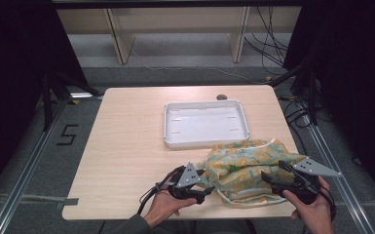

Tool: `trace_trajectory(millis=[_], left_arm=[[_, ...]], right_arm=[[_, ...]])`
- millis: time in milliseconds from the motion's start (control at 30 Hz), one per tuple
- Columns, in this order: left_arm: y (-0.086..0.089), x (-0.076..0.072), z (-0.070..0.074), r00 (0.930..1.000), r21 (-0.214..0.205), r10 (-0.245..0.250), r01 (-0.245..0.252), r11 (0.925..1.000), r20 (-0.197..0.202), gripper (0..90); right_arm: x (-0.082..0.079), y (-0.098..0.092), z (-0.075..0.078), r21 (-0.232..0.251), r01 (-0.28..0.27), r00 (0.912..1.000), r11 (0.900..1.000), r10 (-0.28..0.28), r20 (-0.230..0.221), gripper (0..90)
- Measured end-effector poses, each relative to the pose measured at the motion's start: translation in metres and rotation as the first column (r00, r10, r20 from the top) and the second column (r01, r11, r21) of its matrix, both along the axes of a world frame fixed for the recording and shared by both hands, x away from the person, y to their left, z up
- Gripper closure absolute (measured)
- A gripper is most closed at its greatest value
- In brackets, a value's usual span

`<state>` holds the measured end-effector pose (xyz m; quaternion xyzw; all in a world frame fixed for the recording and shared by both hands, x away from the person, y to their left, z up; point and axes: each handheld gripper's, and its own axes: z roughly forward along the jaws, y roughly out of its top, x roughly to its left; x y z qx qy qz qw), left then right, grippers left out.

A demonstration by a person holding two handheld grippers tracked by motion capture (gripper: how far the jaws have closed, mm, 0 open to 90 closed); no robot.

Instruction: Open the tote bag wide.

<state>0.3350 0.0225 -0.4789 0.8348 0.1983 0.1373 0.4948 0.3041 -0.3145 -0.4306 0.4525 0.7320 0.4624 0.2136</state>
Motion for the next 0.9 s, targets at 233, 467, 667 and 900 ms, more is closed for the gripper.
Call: trace_trajectory(millis=[233, 467, 667, 900], left_arm=[[-0.016, 0.011, 0.003, 0.9978, 0.014, -0.052, 0.052, 0.9986, 0.04, 67.8], [-0.012, 0.013, 0.007, 0.997, 0.027, -0.053, 0.051, 0.9983, 0.057, 88.1], [0.006, 0.011, 0.017, 0.9932, 0.05, -0.078, 0.074, 0.996, 0.087, 88.7], [0.032, 0.007, 0.021, 0.9936, 0.074, -0.093, 0.088, 0.9934, 0.065, 88.8]], right_arm=[[-0.001, 0.001, -0.001, 0.028, 0.006, 0.9998, 0.9996, -0.005, -0.022, 23.7], [-0.001, 0.0, 0.0, 0.015, 0.022, 0.9993, 0.9996, -0.022, -0.029, 23.7], [0.001, -0.002, -0.001, 0.003, 0.003, 1.0, 1.0, -0.003, -0.002, 23.7], [0.002, -0.002, -0.002, 0.007, -0.009, 1.0, 0.9999, 0.009, 0.001, 23.7]])
